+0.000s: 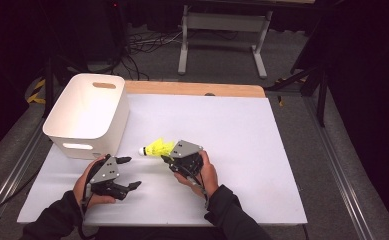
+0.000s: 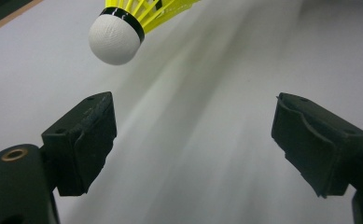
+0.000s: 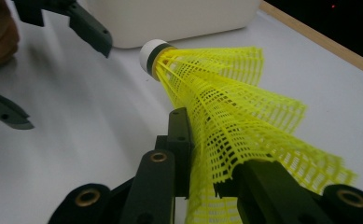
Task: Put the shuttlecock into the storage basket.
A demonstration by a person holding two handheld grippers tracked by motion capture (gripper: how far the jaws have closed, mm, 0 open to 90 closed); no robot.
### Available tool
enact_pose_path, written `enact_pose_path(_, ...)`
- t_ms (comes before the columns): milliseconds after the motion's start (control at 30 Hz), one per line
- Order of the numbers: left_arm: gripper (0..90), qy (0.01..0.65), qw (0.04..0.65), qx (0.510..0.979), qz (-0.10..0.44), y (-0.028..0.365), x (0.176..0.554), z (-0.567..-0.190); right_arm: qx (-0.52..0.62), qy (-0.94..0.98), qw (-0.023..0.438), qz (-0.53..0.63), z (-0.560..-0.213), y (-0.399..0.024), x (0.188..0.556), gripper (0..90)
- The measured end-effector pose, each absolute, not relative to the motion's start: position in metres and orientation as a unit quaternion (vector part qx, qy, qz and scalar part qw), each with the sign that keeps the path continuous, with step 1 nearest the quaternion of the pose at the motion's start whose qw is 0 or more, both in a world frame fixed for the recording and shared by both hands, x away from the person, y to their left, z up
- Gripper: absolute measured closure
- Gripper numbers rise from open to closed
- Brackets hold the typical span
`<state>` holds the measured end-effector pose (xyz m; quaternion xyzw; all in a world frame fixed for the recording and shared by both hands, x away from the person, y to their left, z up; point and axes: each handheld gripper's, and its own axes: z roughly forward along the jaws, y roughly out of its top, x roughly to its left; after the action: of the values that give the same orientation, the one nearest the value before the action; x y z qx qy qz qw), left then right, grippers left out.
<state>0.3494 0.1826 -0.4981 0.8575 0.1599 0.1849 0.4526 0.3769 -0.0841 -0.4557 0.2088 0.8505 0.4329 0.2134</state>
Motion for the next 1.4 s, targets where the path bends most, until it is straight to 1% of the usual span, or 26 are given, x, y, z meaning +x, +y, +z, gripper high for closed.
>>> enact_pose_path(200, 15.5, 0.147, 0.455, 0.859, 0.184, 0.162, 0.36, -0.493, 0.189, 0.86, 0.212, 0.424, -0.449, -0.096, 0.364, 80.3)
enact_pose_path(300, 17.8, 0.14, 0.455, 0.86, 0.184, 0.149, 0.367, -0.491, 0.183, 0.863, 0.214, 0.419, -0.448, -0.1, 0.358, 80.3)
enact_pose_path(433, 24.9, 0.127, 0.451, 0.867, 0.171, 0.135, 0.373, -0.49, 0.162, 0.876, 0.22, 0.398, -0.446, -0.1, 0.352, 80.2)
enact_pose_path(467, 28.4, 0.125, 0.448, 0.869, 0.17, 0.133, 0.374, -0.49, 0.156, 0.878, 0.224, 0.393, -0.445, -0.1, 0.351, 80.1)
enact_pose_path(500, 29.6, 0.124, 0.445, 0.871, 0.168, 0.129, 0.375, -0.491, 0.154, 0.88, 0.224, 0.39, -0.445, -0.1, 0.351, 80.1)
enact_pose_path(533, 34.4, 0.124, 0.445, 0.871, 0.168, 0.129, 0.375, -0.491, 0.154, 0.88, 0.224, 0.39, -0.445, -0.1, 0.351, 80.1)
enact_pose_path(567, 34.4, 0.121, 0.44, 0.875, 0.161, 0.125, 0.377, -0.492, 0.148, 0.885, 0.222, 0.382, -0.444, -0.099, 0.35, 79.9)
enact_pose_path(600, 39.3, 0.118, 0.438, 0.877, 0.16, 0.123, 0.378, -0.492, 0.14, 0.889, 0.227, 0.372, -0.443, -0.098, 0.348, 79.8)
enact_pose_path(633, 40.3, 0.117, 0.437, 0.878, 0.155, 0.121, 0.379, -0.492, 0.134, 0.893, 0.232, 0.362, -0.442, -0.096, 0.346, 79.7)
enact_pose_path(700, 46.1, 0.113, 0.435, 0.881, 0.15, 0.118, 0.381, -0.492, 0.125, 0.898, 0.239, 0.348, -0.441, -0.094, 0.345, 79.4)
enact_pose_path(733, 47.3, 0.112, 0.433, 0.882, 0.149, 0.116, 0.381, -0.492, 0.122, 0.901, 0.238, 0.343, -0.44, -0.093, 0.344, 79.0)
enact_pose_path(767, 47.4, 0.111, 0.434, 0.882, 0.151, 0.115, 0.381, -0.493, 0.115, 0.908, 0.232, 0.33, -0.439, -0.092, 0.344, 78.9)
enact_pose_path(833, 48.2, 0.107, 0.428, 0.884, 0.155, 0.112, 0.382, -0.492, 0.109, 0.91, 0.246, 0.316, -0.438, -0.09, 0.343, 78.7)
enact_pose_path(967, 49.9, 0.11, 0.431, 0.883, 0.151, 0.109, 0.384, -0.493, 0.093, 0.92, 0.253, 0.285, -0.435, -0.084, 0.342, 78.0)
enact_pose_path(1067, 48.3, 0.107, 0.427, 0.885, 0.153, 0.105, 0.384, -0.493, 0.089, 0.923, 0.253, 0.276, -0.434, -0.081, 0.341, 77.2)
enact_pose_path(1133, 46.9, 0.106, 0.432, 0.883, 0.153, 0.103, 0.384, -0.492, 0.088, 0.924, 0.251, 0.275, -0.433, -0.08, 0.34, 76.9)
enact_pose_path(1333, 48.2, 0.105, 0.441, 0.878, 0.152, 0.1, 0.385, -0.491, 0.086, 0.924, 0.231, 0.292, -0.423, -0.078, 0.34, 74.4)
enact_pose_path(1400, 48.9, 0.105, 0.45, 0.873, 0.155, 0.099, 0.384, -0.49, 0.086, 0.922, 0.222, 0.307, -0.42, -0.076, 0.34, 71.4)
